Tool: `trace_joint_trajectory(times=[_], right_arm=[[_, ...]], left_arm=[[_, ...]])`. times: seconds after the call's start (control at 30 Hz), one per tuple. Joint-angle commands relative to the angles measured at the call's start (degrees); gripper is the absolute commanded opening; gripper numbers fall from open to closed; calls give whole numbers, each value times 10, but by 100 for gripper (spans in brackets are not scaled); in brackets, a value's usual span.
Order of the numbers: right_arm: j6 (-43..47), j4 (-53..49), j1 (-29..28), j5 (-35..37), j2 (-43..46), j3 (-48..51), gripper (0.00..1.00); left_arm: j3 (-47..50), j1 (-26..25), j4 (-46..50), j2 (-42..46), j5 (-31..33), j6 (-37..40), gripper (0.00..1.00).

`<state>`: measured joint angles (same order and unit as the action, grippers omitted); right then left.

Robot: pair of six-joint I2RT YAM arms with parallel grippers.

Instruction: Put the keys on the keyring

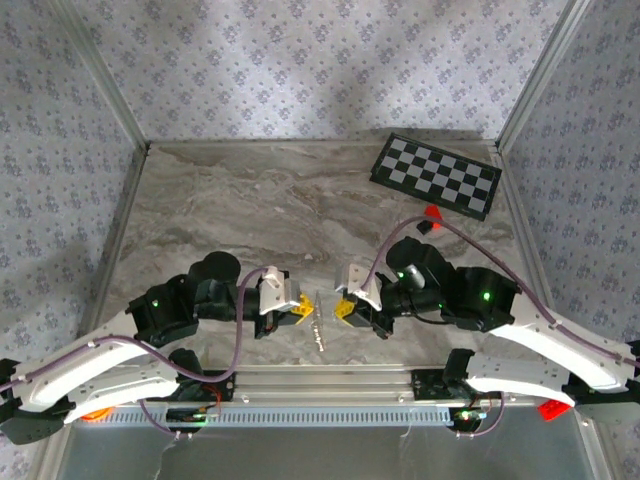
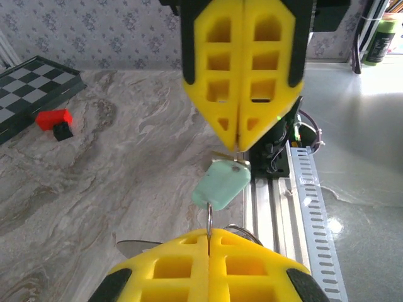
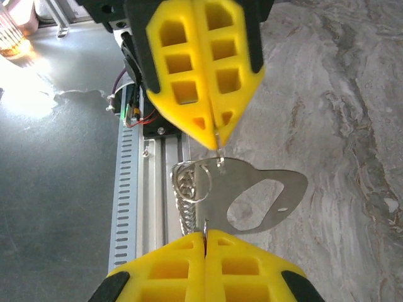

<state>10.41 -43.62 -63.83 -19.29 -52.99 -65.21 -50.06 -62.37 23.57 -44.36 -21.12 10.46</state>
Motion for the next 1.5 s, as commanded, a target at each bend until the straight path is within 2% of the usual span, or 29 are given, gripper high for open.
trace_joint_trajectory(times=[0.0, 0.43, 1.47], right_arm=[[1, -12, -15, 16, 0, -17, 0], [14, 11, -23, 57, -19, -16, 0], [18, 36, -23, 39, -39, -15, 0]], left_arm=[[-2, -3, -32, 4, 3, 2, 0], [6, -3, -38, 5, -22, 7, 0], [2, -3, -37, -15, -19, 12, 0]])
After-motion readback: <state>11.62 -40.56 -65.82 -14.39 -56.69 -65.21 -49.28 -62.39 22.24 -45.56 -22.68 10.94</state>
